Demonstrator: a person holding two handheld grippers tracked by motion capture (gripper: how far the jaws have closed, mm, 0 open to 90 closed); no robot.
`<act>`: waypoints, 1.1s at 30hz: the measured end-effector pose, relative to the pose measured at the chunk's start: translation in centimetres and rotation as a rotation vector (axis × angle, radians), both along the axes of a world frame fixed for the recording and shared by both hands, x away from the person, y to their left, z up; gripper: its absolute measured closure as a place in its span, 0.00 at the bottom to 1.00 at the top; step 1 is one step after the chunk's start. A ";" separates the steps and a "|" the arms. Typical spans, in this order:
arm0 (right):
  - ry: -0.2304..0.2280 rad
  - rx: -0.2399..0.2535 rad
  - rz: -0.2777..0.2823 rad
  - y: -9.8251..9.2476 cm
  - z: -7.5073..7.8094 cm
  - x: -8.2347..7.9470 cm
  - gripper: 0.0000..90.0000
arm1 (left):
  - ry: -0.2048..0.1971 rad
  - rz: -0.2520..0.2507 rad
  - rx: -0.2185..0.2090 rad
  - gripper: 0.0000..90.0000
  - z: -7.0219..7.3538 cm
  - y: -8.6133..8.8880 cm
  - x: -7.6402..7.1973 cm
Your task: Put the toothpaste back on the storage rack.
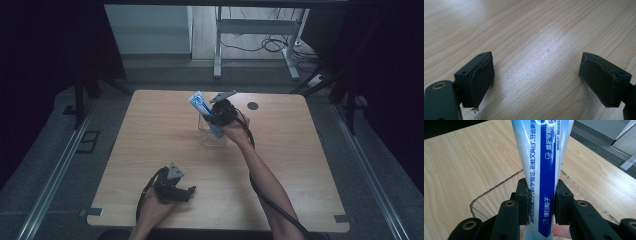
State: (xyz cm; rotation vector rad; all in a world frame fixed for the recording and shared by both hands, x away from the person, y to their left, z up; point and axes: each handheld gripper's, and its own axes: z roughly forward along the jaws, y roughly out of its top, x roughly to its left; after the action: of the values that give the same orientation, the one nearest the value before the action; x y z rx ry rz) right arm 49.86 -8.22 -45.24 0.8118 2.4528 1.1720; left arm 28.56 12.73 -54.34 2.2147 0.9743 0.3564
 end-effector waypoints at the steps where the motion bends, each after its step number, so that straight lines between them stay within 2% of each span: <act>1: 0.005 -0.001 0.004 0.0 0.0 0.0 0.77 | 0.000 0.000 0.000 0.15 0.0 0.0 0.0; 9: 0.013 -0.001 0.014 -0.3 -0.5 -0.3 0.75 | 0.000 0.000 0.000 0.15 0.0 0.0 0.0; 12: 0.002 -0.008 0.020 -0.2 -0.5 -0.6 0.72 | 0.000 0.001 -0.001 0.15 0.0 0.0 0.0; 16: -0.011 0.005 0.022 -0.2 -0.2 -0.8 0.66 | 0.000 0.001 0.000 0.15 0.0 0.0 0.0; 23: -0.021 0.020 0.016 -0.2 0.0 -1.1 0.63 | 0.000 0.001 -0.001 0.15 0.0 0.0 0.0; 33: -0.041 0.048 -0.003 -0.6 0.7 -1.4 0.46 | 0.000 0.000 0.000 0.15 0.0 0.0 0.0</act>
State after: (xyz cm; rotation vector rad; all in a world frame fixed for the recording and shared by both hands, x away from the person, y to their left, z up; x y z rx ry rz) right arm 48.49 -8.84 -44.50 0.7963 2.3981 1.2380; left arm 28.57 12.74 -54.34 2.2148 0.9735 0.3568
